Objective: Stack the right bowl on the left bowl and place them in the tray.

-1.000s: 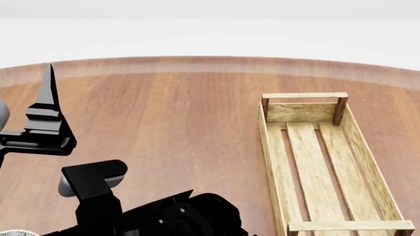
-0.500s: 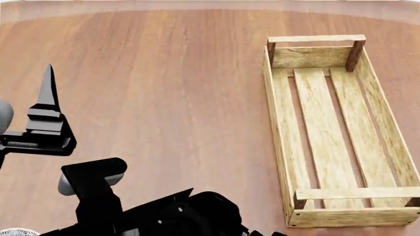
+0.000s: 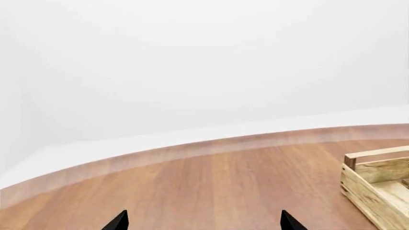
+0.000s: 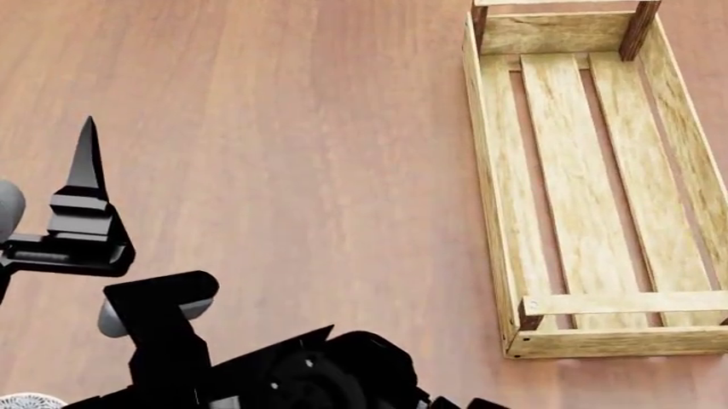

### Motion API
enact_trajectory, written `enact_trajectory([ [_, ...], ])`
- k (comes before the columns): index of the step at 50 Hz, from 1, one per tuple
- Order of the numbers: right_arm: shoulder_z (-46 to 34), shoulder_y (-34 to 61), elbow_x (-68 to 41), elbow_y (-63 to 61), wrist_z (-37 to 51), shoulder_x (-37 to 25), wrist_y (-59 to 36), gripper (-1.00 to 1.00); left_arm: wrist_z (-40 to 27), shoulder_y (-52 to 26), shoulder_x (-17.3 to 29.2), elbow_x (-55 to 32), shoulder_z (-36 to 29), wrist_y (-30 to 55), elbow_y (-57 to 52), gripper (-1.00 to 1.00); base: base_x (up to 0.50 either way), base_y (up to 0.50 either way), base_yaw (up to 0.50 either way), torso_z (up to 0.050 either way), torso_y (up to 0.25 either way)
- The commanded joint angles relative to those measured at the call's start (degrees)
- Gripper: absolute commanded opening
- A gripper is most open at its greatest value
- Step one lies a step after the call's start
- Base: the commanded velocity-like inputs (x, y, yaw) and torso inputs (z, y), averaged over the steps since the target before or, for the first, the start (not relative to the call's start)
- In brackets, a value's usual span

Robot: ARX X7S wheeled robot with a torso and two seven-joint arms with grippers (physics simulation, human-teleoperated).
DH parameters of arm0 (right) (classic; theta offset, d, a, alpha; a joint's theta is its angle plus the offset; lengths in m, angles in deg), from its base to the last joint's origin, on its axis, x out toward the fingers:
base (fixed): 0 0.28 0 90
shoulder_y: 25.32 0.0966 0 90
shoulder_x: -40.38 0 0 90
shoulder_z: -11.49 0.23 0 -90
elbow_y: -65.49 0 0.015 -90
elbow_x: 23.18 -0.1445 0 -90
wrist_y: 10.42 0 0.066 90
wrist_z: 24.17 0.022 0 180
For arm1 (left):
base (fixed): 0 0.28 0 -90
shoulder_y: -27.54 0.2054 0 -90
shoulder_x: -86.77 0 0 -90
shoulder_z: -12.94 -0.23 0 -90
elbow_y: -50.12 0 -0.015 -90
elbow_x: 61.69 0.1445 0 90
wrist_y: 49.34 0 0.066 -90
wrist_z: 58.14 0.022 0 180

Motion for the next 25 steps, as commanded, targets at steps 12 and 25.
enact_trajectory([
  [12,-12.0,6.4,-8.3,3.8,-6.6,2.8,9.3,-1.0,1.3,-0.1,-0.9,0.0,1.5,-0.2,0.0,1.0,0.0,0.0,0.0,0.0,0.0],
  [25,-15.1,6.9,-9.6,3.1,-7.5,2.5,11.2,1.0,0.9,0.1,-0.7,-0.4,1.5,-0.1,-0.3,1.0,0.0,0.0,0.0,0.0,0.0],
])
